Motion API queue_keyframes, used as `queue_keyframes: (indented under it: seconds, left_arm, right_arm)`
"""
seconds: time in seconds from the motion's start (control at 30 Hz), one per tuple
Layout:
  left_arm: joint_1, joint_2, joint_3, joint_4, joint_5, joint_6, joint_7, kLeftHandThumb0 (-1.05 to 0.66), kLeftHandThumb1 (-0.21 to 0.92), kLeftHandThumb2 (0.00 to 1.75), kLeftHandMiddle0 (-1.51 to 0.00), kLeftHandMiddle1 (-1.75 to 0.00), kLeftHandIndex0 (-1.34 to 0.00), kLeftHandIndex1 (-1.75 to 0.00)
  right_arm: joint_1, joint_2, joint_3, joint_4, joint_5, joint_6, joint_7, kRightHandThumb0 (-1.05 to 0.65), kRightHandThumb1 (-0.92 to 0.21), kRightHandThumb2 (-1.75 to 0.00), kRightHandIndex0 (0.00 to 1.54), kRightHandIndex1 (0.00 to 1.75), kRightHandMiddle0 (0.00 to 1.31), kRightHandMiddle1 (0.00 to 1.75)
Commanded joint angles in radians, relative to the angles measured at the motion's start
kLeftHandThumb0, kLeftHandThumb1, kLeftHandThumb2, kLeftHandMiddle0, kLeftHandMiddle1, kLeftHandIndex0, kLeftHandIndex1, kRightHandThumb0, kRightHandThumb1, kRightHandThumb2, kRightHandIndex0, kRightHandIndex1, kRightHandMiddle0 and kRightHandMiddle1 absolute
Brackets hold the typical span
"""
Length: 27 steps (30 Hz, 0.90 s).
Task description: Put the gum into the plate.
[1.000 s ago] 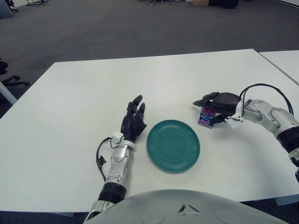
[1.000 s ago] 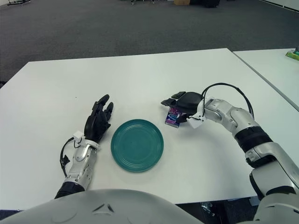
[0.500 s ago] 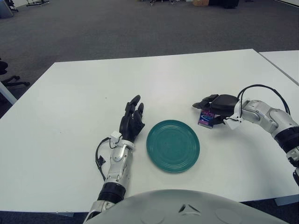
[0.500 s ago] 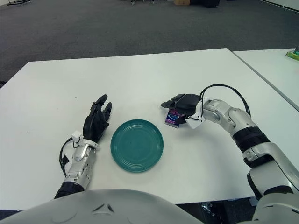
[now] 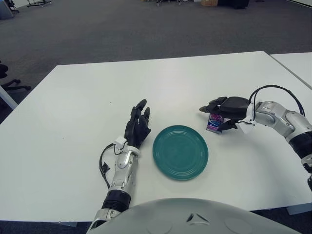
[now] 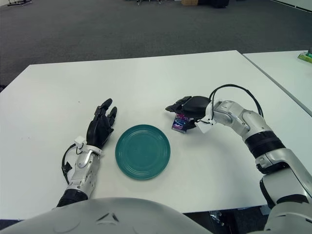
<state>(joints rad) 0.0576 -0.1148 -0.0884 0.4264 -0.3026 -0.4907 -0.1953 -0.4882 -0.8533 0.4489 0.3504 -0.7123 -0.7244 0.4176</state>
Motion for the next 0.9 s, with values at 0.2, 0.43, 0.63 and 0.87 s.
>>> queue_keyframes:
  seconds: [0.2, 0.43, 0.63, 0.87]
  left_arm:
    - [0.048, -0.100, 0.014, 0.097, -0.026, -0.022, -0.031, -0.92, 0.92, 0.90, -0.29, -0.01, 0.00, -0.58]
    - [0.043, -0.106, 0.024, 0.105, -0.040, -0.018, -0.050, -0.93, 0.92, 0.90, -0.28, 0.00, 0.00, -0.57]
    - [0.041, -0.105, 0.026, 0.110, -0.035, -0.024, -0.052, -0.93, 0.92, 0.90, -0.27, 0.00, 0.00, -0.57]
    - [0.044, -0.102, 0.020, 0.111, -0.019, -0.033, -0.044, -0.93, 0.92, 0.90, -0.27, 0.00, 0.00, -0.57]
  right_arm:
    - [0.008, -0.039, -0.045, -0.069, 0.051, -0.004, 0.071, -0.70, -0.92, -0.51, 0.13, 0.00, 0.00, 0.08]
    - [0.006, -0.051, -0.059, -0.095, 0.061, 0.005, 0.119, -0.72, -0.92, -0.51, 0.12, 0.00, 0.00, 0.07]
    - [0.005, -0.055, -0.071, -0.109, 0.076, 0.010, 0.156, -0.73, -0.92, -0.53, 0.11, 0.00, 0.00, 0.04]
    - [0.010, -0.057, -0.080, -0.126, 0.096, 0.025, 0.197, -0.74, -0.92, -0.53, 0.09, 0.00, 0.00, 0.01]
